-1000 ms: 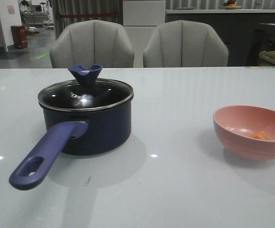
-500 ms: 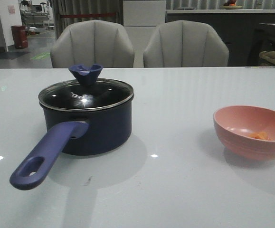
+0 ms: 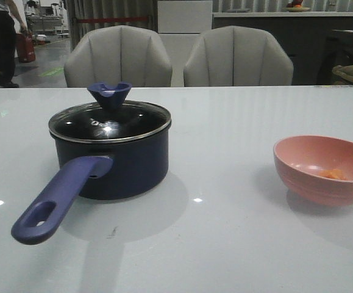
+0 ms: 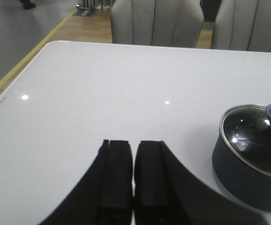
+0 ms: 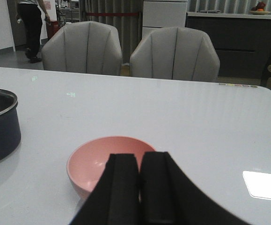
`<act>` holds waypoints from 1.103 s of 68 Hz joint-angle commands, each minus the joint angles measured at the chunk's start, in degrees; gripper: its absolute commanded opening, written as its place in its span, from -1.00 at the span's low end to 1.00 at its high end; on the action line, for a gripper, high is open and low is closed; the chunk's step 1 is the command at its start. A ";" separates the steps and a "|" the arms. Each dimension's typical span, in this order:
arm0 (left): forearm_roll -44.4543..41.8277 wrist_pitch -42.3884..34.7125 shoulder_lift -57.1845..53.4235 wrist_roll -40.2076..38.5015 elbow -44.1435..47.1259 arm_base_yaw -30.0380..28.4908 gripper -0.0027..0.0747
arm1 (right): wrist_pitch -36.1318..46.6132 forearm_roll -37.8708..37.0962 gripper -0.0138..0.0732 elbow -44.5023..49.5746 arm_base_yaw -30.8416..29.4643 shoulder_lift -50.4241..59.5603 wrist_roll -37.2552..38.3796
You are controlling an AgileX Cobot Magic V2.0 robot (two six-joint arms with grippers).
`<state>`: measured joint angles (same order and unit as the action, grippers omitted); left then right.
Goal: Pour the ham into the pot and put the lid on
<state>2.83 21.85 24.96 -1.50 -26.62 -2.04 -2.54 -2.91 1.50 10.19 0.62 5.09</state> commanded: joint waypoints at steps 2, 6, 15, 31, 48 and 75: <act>0.53 -3.71 1.49 -0.18 -2.07 0.11 -0.29 | 4.95 -0.51 -0.31 -0.26 -0.30 1.07 -0.22; 0.42 -3.81 1.72 -0.18 -2.07 0.60 -0.02 | 4.95 -0.51 -0.31 -0.26 -0.30 1.07 -0.22; 0.08 -3.81 1.85 -0.18 -2.07 1.64 0.56 | 4.95 -0.51 -0.31 -0.26 -0.30 1.07 -0.22; 0.80 -3.25 2.28 -0.18 -2.85 2.14 0.58 | 4.95 -0.51 -0.31 -0.26 -0.30 1.07 -0.22; 0.80 9.52 13.82 -0.18 -15.83 5.32 0.58 | 4.95 -0.51 -0.31 -0.26 -0.30 1.07 -0.22; 1.87 16.77 39.31 -0.18 -37.23 13.55 0.69 | 4.95 -0.51 -0.31 -0.26 -0.30 1.07 -0.22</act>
<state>3.47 41.59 61.00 -1.50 -58.80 8.68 -2.44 -2.91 1.50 10.19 0.62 5.09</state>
